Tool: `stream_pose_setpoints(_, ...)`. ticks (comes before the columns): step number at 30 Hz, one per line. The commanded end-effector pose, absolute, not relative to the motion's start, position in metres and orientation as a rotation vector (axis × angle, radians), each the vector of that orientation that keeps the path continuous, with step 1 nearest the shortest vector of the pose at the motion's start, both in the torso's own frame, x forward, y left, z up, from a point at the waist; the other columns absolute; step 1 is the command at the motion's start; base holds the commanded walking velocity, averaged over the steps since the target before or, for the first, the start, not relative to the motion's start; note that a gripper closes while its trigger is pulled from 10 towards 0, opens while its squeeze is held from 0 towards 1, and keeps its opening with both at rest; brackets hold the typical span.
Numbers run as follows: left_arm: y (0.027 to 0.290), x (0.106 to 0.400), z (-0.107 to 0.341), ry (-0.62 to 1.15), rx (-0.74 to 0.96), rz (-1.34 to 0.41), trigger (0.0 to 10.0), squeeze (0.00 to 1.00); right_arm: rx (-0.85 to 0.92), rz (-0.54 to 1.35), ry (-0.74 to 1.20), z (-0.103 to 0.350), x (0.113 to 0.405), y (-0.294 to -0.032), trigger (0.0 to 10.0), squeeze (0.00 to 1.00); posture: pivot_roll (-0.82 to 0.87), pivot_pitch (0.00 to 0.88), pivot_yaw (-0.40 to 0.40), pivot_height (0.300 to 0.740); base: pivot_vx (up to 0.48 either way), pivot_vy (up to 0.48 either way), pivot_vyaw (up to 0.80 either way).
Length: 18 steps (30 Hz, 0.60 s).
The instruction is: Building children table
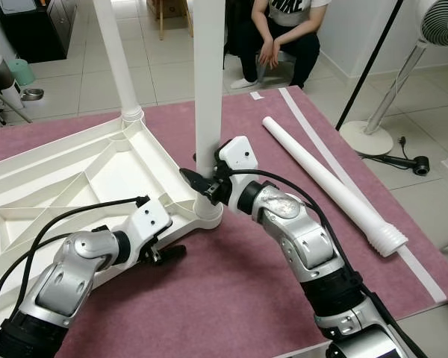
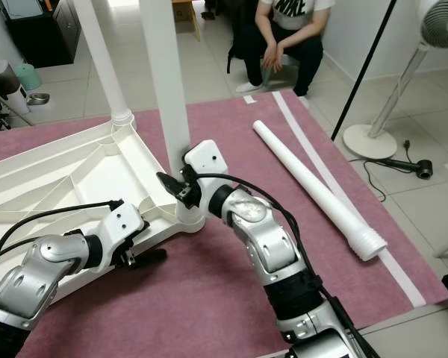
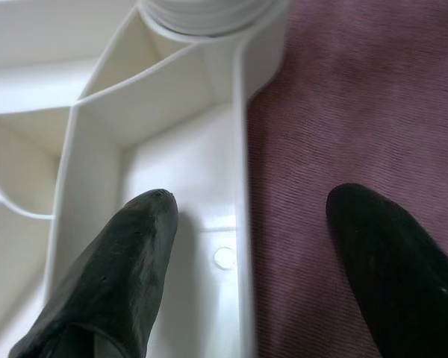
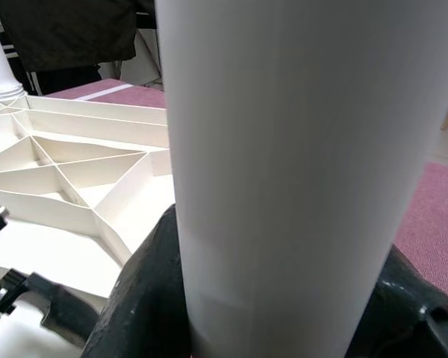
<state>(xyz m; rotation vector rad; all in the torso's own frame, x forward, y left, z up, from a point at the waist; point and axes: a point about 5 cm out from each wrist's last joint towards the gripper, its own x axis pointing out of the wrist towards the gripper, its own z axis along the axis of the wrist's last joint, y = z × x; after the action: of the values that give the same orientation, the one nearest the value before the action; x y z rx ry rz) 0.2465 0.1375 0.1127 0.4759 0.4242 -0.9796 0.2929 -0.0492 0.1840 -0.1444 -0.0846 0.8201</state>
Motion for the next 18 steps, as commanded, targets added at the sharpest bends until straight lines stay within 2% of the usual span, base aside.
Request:
stream_pose_setpoints(1,0.140,0.243,0.108,0.459,0.470,-1.006,10.0,0.00,-0.170,0.829,-0.111,0.189,0.291,-0.048,10.0,0.00,0.09,0.000,0.054,0.740,0.000,0.000,0.00)
stream_pose_setpoints(3,0.141,0.244,0.105,0.477,0.484,-0.996,10.0,0.00,-0.170,0.831,-0.111,0.189,0.291,-0.048,10.0,0.00,0.09,0.000,0.054,0.740,0.000,0.000,0.00)
stream_pose_setpoints(4,0.139,0.247,0.101,0.497,0.500,-0.982,6.6,0.00,-0.171,0.833,-0.112,0.189,0.291,-0.047,10.0,0.00,0.09,0.000,0.053,0.740,0.000,0.000,0.00)
stream_pose_setpoints(6,0.139,0.247,0.101,0.497,0.500,-0.982,6.6,0.00,-0.171,0.833,-0.112,0.189,0.291,-0.047,10.0,0.00,0.09,0.000,0.053,0.740,0.000,0.000,0.00)
stream_pose_setpoints(7,0.136,0.250,0.099,0.508,0.505,-0.973,2.1,0.00,-0.171,0.834,-0.114,0.190,0.292,-0.047,10.0,0.00,0.09,0.000,0.054,0.740,0.000,0.000,0.00)
stream_pose_setpoints(8,0.133,0.253,0.098,0.509,0.507,-0.962,0.0,0.00,-0.171,0.834,-0.115,0.190,0.292,-0.046,10.0,0.00,0.08,0.000,0.058,0.740,0.000,0.000,0.00)
stream_pose_setpoints(18,0.131,0.260,0.102,0.490,0.510,-0.929,0.0,0.00,-0.164,0.835,-0.117,0.190,0.291,-0.047,10.0,0.00,0.08,0.000,0.063,0.740,0.000,0.000,0.00)
